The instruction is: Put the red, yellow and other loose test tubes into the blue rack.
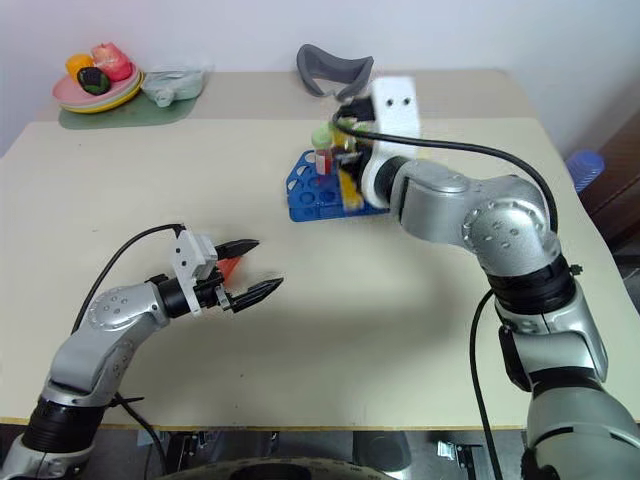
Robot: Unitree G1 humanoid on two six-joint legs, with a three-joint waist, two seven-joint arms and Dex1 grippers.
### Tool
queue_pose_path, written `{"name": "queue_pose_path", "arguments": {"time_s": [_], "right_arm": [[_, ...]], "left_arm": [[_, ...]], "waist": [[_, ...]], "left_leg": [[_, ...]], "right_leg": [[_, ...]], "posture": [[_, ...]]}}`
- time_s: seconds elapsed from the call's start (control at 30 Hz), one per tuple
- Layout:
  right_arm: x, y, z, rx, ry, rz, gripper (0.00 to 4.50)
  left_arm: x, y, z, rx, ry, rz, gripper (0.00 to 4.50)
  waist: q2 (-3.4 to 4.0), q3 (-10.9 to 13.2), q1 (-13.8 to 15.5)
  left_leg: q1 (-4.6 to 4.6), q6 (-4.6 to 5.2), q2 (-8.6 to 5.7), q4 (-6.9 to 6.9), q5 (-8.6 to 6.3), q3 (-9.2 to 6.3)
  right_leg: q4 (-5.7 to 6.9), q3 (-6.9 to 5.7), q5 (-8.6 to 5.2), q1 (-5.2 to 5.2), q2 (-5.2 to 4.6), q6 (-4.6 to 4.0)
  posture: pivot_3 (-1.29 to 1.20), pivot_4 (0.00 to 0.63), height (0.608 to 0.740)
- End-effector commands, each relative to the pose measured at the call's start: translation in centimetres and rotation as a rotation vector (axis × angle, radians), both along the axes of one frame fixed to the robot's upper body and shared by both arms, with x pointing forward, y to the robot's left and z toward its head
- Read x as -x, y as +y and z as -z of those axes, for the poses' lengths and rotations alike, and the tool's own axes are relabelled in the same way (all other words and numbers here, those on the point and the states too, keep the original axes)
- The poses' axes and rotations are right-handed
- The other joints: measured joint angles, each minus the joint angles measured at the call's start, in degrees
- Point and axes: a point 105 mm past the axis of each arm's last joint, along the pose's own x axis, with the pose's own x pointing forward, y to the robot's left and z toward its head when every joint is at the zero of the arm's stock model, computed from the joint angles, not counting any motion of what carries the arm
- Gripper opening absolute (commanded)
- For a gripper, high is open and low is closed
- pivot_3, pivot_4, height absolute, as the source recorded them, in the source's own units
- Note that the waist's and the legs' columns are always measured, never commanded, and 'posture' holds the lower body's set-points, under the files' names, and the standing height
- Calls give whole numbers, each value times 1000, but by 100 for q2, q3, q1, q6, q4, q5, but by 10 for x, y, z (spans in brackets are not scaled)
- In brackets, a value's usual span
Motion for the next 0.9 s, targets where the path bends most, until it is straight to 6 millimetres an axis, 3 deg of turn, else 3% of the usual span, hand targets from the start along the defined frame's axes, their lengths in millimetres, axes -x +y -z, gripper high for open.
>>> {"name": "queue_pose_path", "arguments": {"time_s": [0.03,0.17,0.37,0.67,0.9], "right_arm": [[-11,-4,-10,-21,-216,48,813],[-22,-6,12,-31,-349,117,813],[-29,-4,33,-20,-418,132,813],[-42,-22,49,-2,-425,222,813],[-41,-13,56,-1,-417,186,813]], "left_arm": [[-6,2,-15,63,-43,-33,4500],[-9,2,-14,61,-55,-45,4500],[-9,0,-15,69,-54,-28,4500],[-5,-4,-17,71,-59,-20,4500],[-4,-6,-22,77,-66,-25,4500]], "waist": [[2,1,-18],[4,0,-55],[5,1,-39],[5,0,-30],[5,0,-52]], "left_leg": [[0,0,0,1,0,0],[6,-1,2,-3,1,1],[5,-7,1,0,4,3],[6,-9,0,-1,5,3],[9,-11,0,0,6,3]], "right_leg": [[3,0,0,0,0,0],[13,4,0,-6,5,-1],[13,3,1,-5,1,-1],[14,3,1,-4,0,0],[18,4,1,-2,0,-1]], "posture": [[0,150,740],[0,150,740],[0,150,740],[0,150,740],[0,150,740]]}}
